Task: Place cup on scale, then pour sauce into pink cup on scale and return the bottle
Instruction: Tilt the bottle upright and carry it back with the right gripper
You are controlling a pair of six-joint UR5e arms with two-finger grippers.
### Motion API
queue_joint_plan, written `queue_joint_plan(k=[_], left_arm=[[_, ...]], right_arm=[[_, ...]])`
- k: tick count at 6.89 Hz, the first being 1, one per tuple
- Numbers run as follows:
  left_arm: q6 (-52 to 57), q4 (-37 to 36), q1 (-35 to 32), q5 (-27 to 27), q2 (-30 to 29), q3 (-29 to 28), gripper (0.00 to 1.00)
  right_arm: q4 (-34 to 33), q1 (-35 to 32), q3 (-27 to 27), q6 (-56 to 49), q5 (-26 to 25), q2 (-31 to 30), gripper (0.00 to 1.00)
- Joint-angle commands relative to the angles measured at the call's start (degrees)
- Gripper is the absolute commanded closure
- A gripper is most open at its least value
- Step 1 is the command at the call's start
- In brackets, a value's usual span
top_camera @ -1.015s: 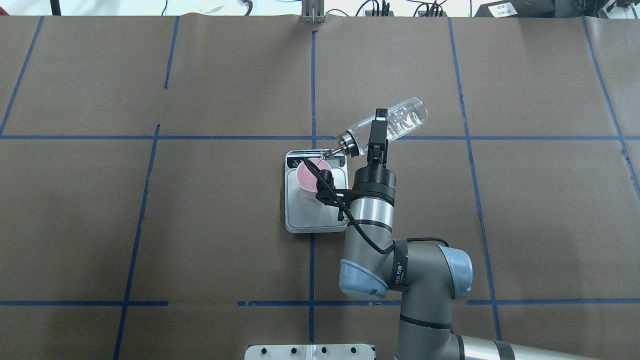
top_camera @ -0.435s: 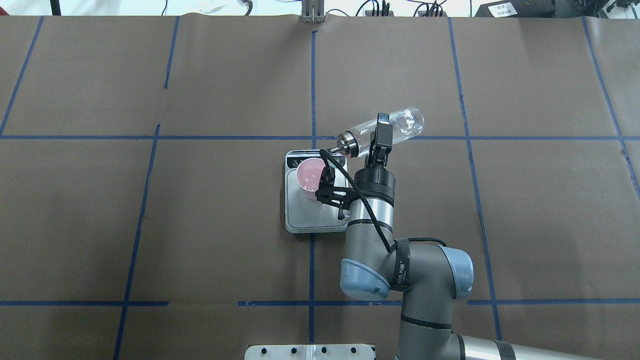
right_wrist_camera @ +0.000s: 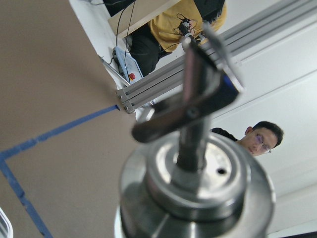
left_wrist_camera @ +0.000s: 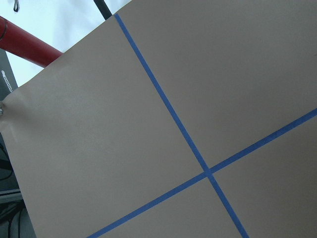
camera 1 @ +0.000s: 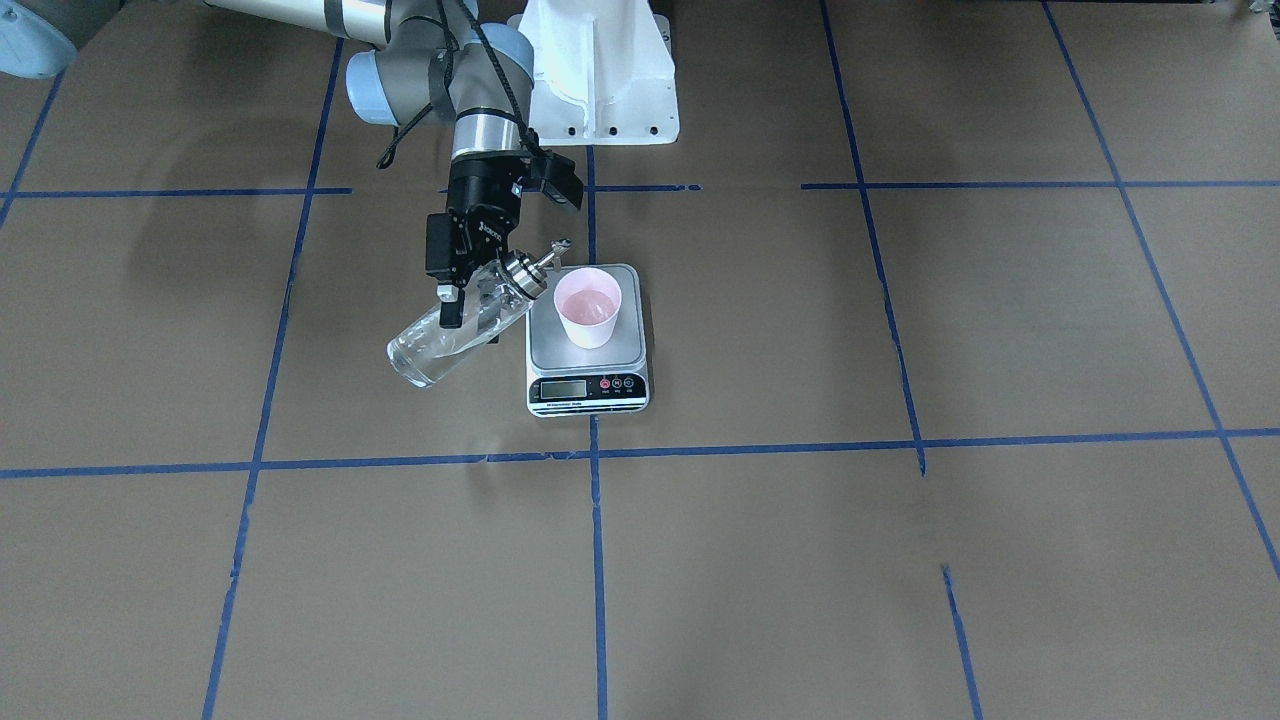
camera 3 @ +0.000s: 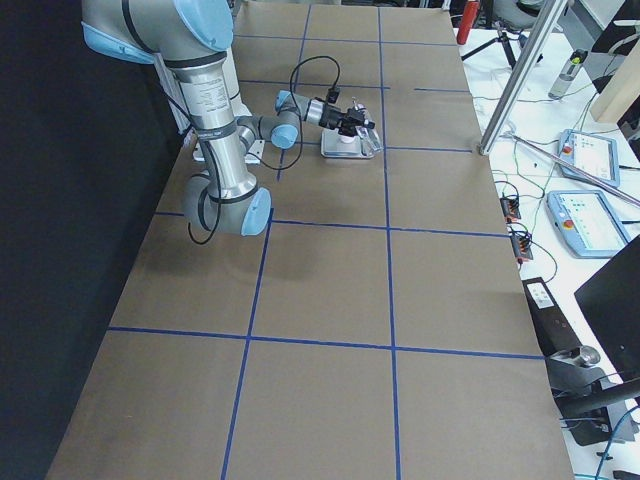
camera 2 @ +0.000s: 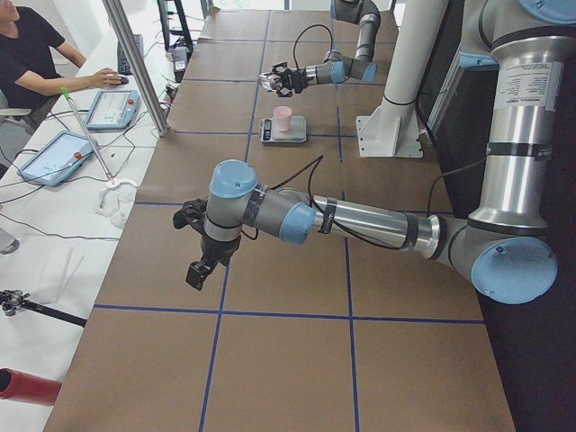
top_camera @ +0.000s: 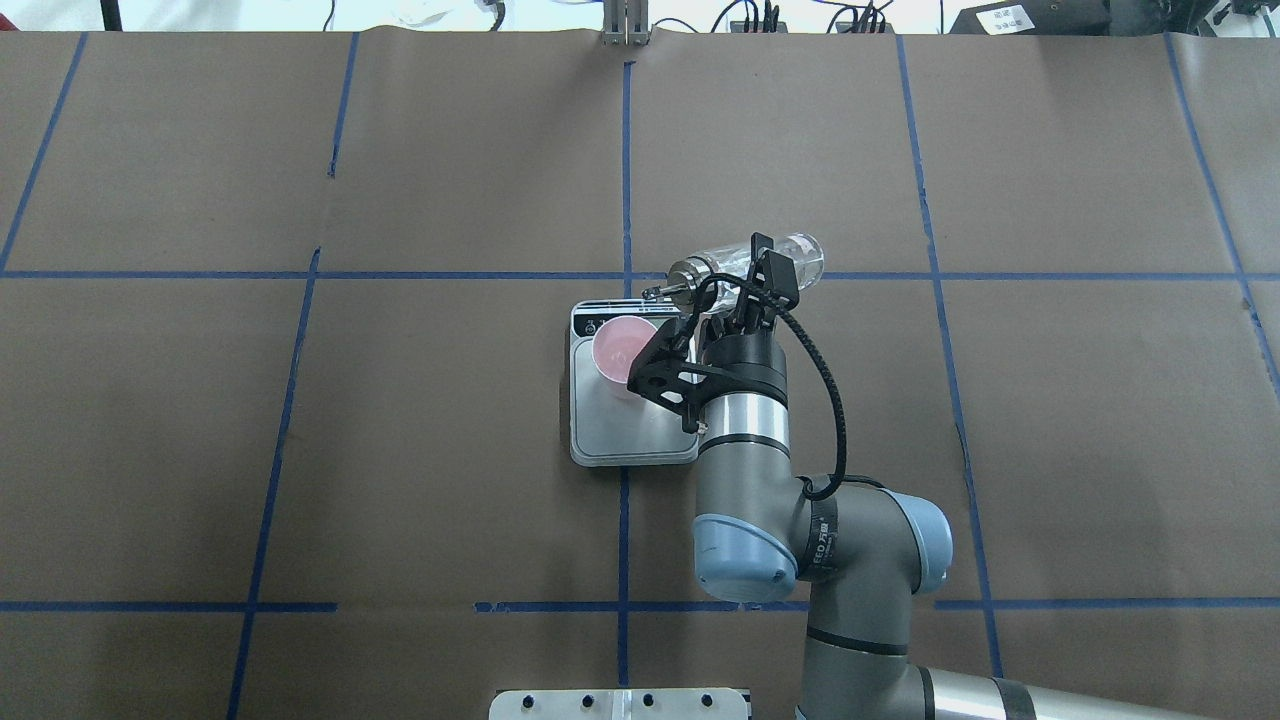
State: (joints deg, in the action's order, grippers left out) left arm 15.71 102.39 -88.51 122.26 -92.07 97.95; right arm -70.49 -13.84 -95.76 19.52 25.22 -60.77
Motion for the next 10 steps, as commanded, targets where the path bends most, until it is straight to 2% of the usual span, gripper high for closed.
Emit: queue_joint_plan(k=[1,4,5,7,8,10], left_arm=[[-0.1,0.0,-0.3,0.1,-0.1,0.1,0.0],[-0.1,0.0,-0.4,0.1,-0.2,0.3,0.0],[-0.1,-0.1,-0.4,0.1,-0.1,0.8,0.0],[-0.1,-0.3,-0.5,0.1,0.1,1.6,0.0],[-0.2,-0.3,-0.5,0.1,0.3,2.4,0.0],[-0.2,-0.4,-0.6,0.1,0.5,2.9,0.0]], right_arm=[[4.6,-0.4,-1.3,18.4,4.7,-0.7,1.0],[4.6,-1.7,-3.0,28.2,5.6,-4.0,1.0],[4.6,-2.4,-4.1,34.4,5.8,-8.2,1.0],[4.6,-4.6,-14.2,37.2,11.6,-21.2,1.0],[4.6,-5.5,-15.1,44.0,14.0,-23.7,1.0],[4.6,-5.9,-15.1,49.5,16.0,-25.3,1.0]])
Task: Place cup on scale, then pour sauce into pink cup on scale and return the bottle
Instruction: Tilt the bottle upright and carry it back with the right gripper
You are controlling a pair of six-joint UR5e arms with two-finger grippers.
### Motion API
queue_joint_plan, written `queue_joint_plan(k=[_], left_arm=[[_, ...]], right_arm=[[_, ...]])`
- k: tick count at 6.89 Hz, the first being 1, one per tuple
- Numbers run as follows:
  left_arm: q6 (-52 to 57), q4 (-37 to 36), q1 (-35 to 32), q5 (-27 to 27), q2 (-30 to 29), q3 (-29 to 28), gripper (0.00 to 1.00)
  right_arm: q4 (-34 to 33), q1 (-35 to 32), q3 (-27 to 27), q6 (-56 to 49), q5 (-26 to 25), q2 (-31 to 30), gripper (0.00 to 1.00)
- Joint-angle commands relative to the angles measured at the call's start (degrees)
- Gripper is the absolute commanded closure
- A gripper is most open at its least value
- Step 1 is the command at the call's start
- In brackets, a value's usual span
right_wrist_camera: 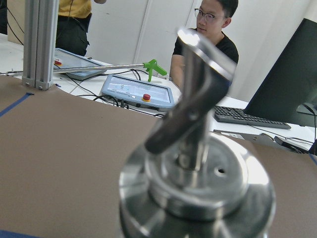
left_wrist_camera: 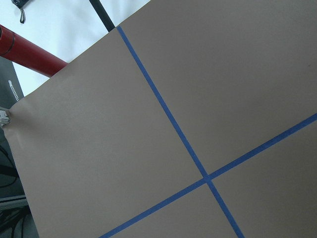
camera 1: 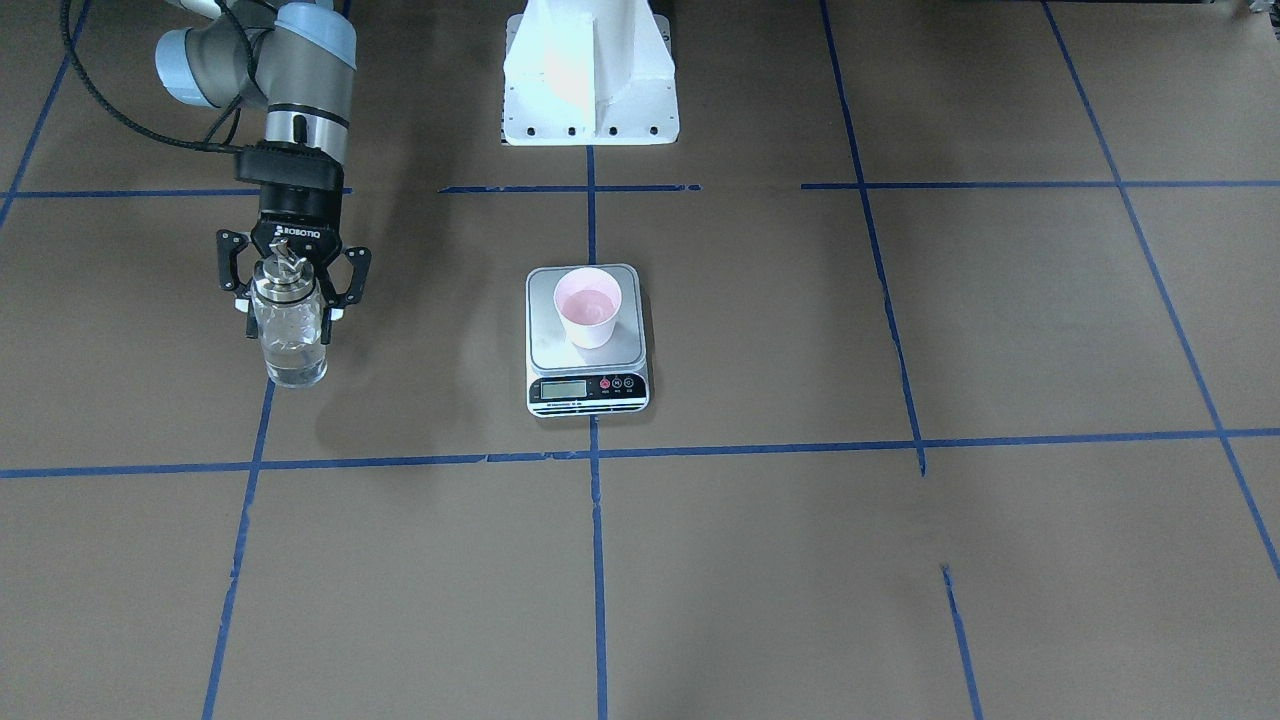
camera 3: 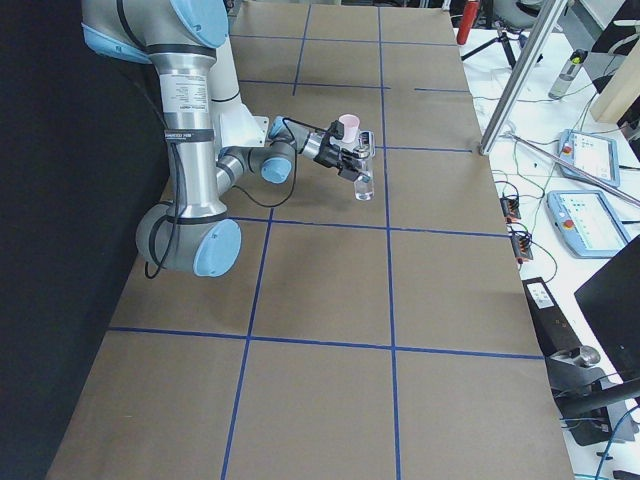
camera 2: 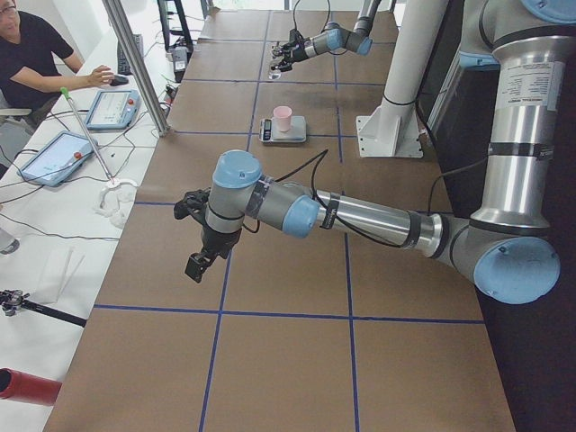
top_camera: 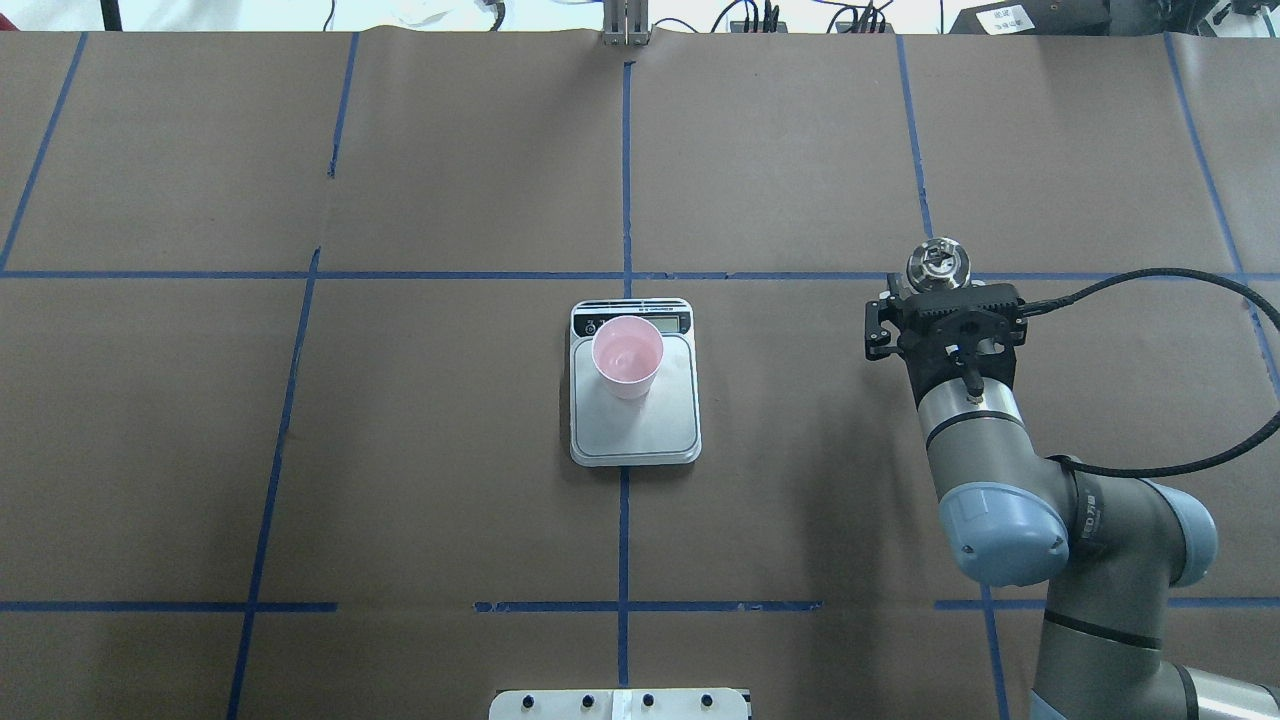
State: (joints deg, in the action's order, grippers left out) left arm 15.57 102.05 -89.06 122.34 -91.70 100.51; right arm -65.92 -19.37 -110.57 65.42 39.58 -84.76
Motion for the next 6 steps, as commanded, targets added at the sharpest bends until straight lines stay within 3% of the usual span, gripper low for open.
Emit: queue_joint_plan(k=[1,6], left_arm=[[0.0,0.0,-0.1,0.0,0.1,0.6,0.0],[-0.2,-0.1,-0.1,0.2,0.0,0.6,0.0]], right_arm=[[0.0,-1.5,-0.3,7.1,4.5,-1.8,1.0],[-0.2,-7.3,0.1,12.0,17.9,-3.4,1.0]])
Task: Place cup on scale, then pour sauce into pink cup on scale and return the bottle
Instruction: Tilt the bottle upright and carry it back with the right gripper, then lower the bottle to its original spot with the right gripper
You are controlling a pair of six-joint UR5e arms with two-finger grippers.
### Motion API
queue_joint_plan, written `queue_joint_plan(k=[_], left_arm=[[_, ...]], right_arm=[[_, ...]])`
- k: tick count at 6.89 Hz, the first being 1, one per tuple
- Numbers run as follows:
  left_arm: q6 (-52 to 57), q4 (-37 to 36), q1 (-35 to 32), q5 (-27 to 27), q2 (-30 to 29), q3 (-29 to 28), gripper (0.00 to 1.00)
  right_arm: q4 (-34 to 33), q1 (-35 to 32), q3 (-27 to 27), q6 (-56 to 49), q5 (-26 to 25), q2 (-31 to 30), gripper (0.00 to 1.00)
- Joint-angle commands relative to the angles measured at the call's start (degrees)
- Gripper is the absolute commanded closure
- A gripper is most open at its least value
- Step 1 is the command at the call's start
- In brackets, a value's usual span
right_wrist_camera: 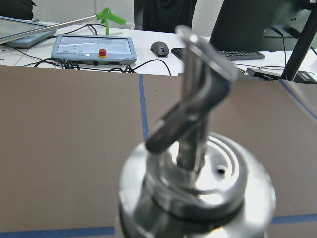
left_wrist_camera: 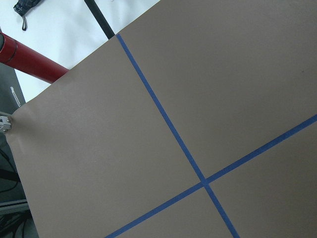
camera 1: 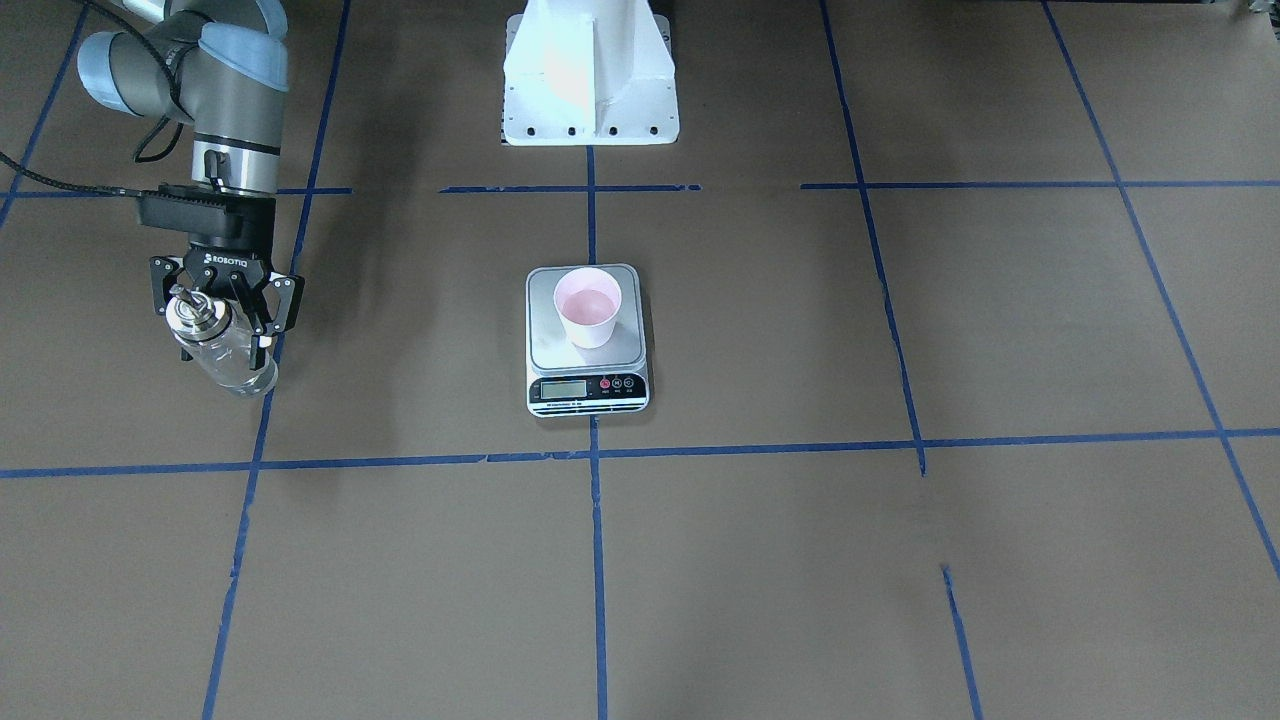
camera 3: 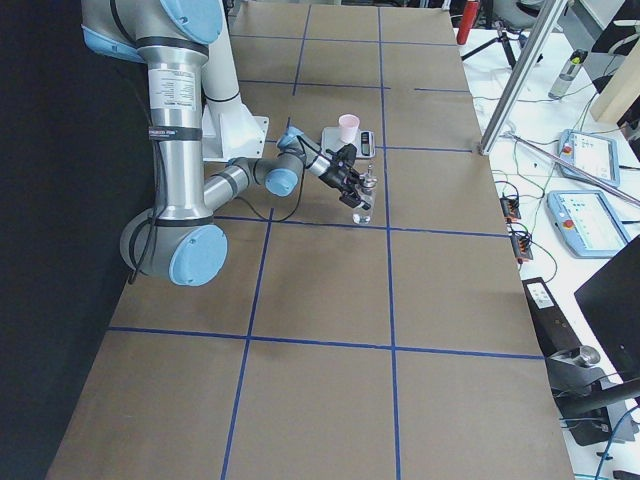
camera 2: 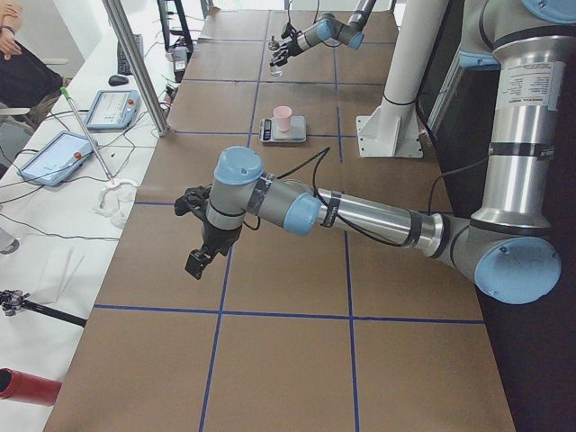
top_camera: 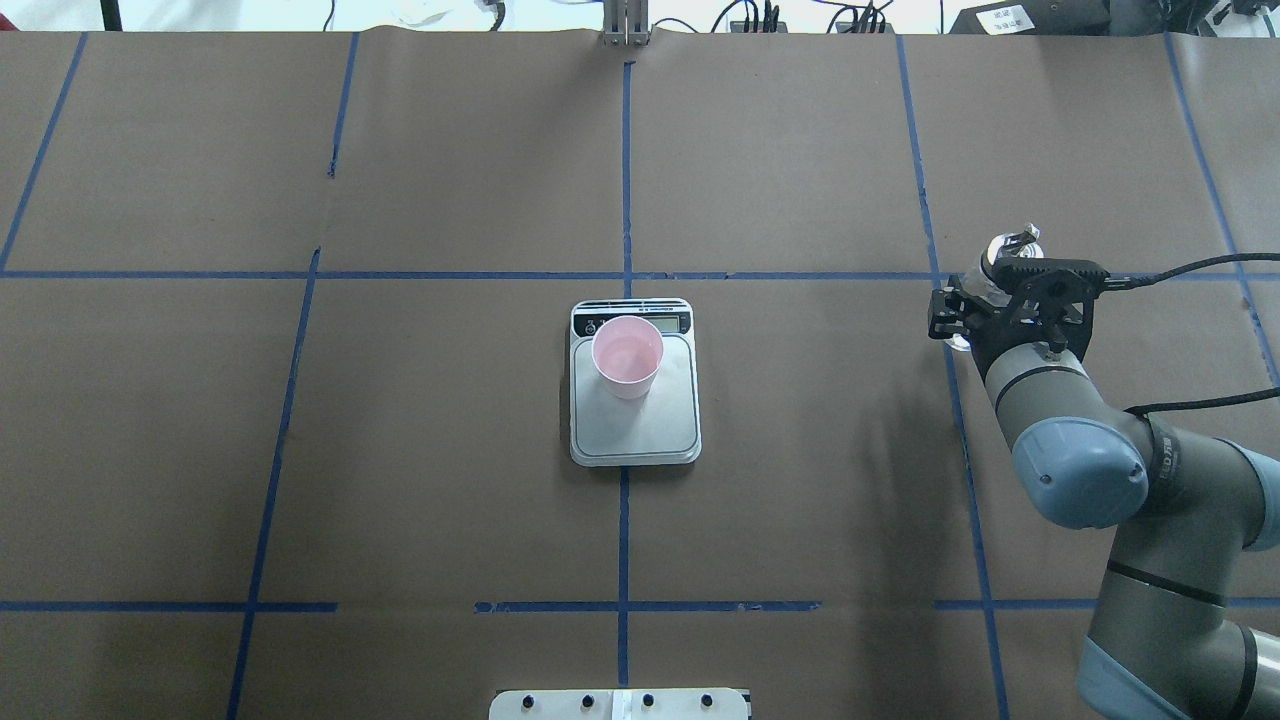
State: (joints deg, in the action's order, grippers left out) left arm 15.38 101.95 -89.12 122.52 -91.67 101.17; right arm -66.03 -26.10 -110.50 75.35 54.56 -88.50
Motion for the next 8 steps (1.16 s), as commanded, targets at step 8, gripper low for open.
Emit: queue_joint_plan(k=[8], left_arm=[[-0.1,0.0,-0.1,-0.1,-0.1,-0.1,0.0]], right_arm=[[-0.1,-0.4,2.5,3.8,5.9,0.9,1.0]])
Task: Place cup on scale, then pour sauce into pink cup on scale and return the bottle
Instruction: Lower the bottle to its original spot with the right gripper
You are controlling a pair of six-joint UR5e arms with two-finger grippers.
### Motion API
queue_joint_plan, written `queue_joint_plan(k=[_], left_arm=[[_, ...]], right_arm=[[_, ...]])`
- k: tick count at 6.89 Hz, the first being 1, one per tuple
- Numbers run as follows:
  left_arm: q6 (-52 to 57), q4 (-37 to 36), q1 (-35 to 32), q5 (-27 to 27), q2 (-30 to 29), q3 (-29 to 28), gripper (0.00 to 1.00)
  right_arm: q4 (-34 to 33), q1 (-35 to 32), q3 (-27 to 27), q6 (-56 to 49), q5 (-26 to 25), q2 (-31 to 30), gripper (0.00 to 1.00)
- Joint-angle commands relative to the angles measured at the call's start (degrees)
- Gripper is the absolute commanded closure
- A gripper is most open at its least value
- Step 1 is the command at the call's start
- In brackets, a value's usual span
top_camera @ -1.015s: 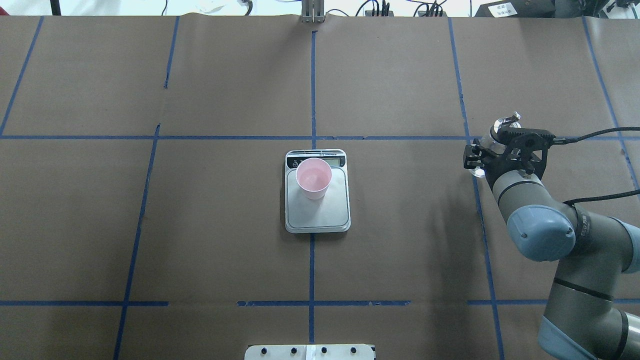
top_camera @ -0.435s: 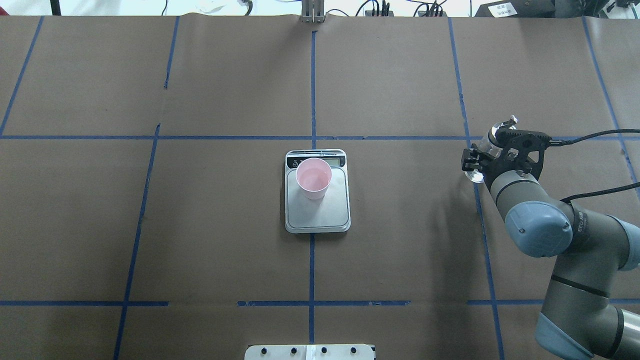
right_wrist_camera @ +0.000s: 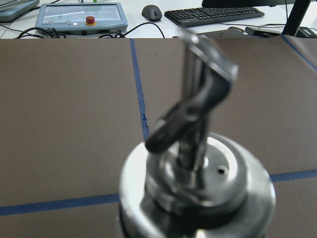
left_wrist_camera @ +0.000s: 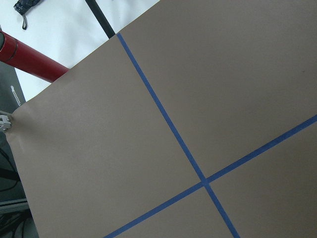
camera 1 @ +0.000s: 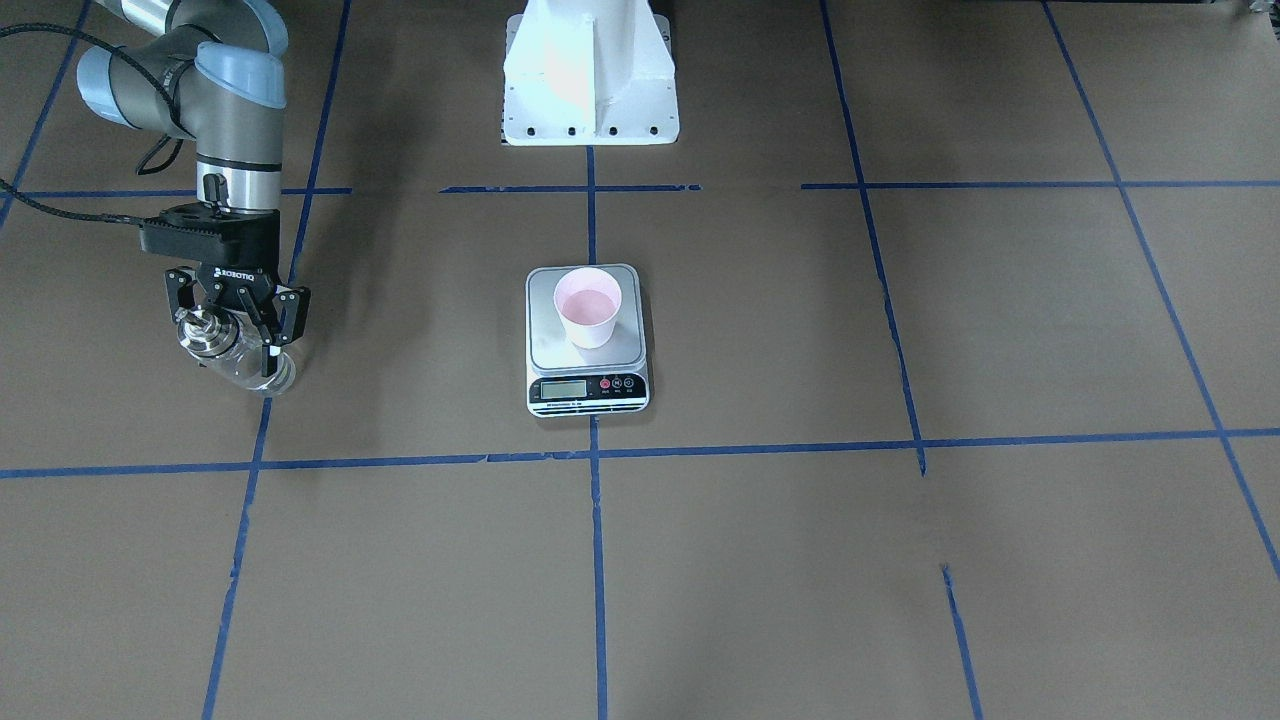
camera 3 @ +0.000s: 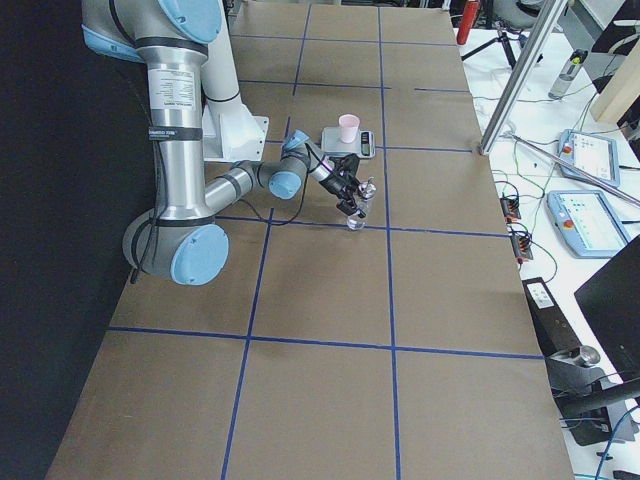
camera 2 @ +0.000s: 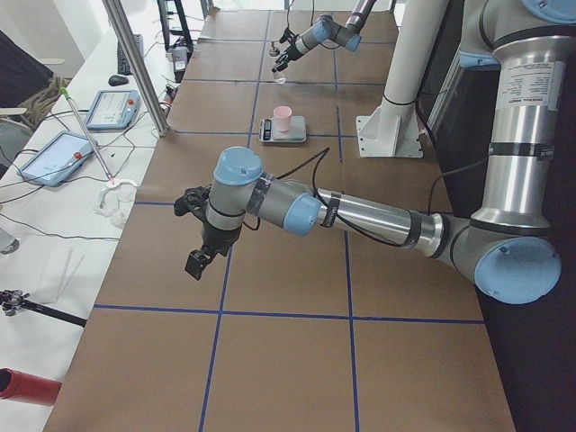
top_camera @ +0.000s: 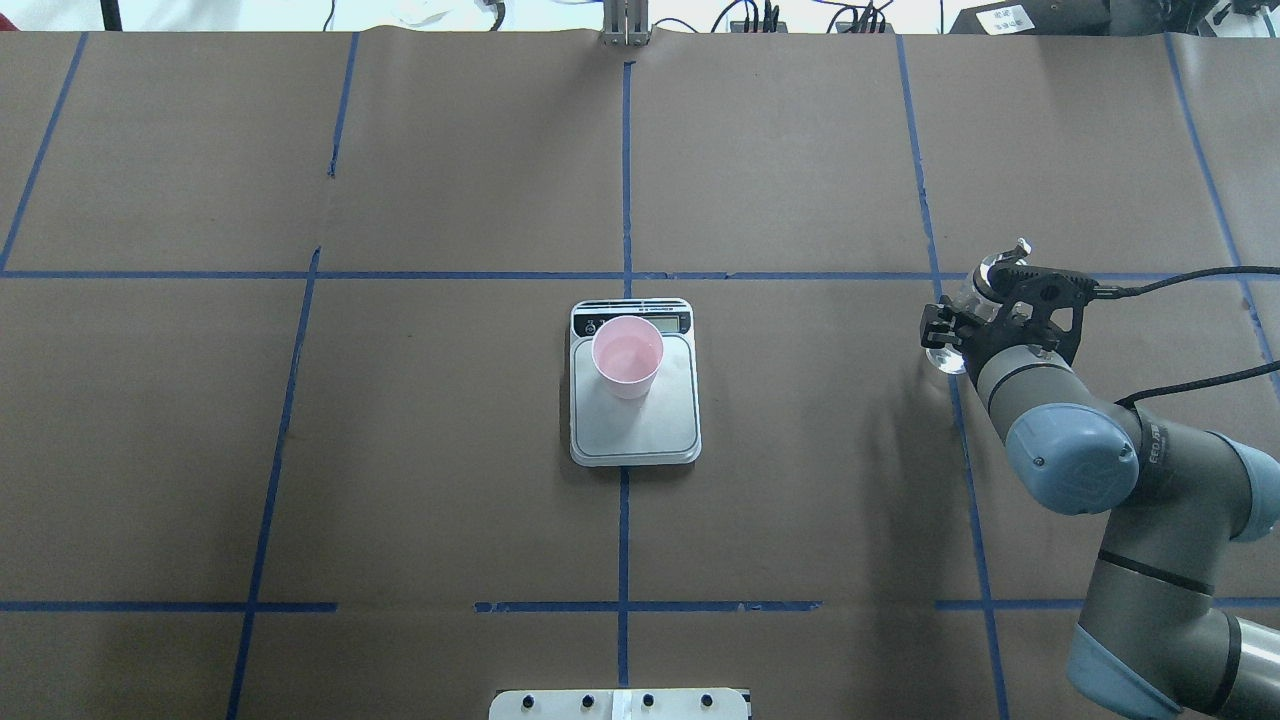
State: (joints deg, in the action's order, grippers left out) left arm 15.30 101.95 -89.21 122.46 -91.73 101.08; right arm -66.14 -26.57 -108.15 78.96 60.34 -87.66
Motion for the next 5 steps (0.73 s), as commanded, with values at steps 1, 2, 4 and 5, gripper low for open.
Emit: queue_joint_plan(k=[1,2,4,5], left_arm=[[0.0,0.0,0.0,0.0,0.0,0.0,0.0],[0.0,0.0,0.0,0.0,0.0,0.0,0.0],[0.0,0.0,0.0,0.0,-0.3,-0.1,0.0],[0.0,0.0,-0.1,0.0,-0.4,-0.1,0.0]], right_arm=[[0.0,0.0,0.0,0.1,0.1,0.0,1.0],[0.0,-0.1,0.0,0.1,0.1,0.0,1.0],[0.1,0.0,0.0,0.1,0.1,-0.1,0.46],[0.0,-0.1,0.1,0.1,0.0,-0.1,0.42]])
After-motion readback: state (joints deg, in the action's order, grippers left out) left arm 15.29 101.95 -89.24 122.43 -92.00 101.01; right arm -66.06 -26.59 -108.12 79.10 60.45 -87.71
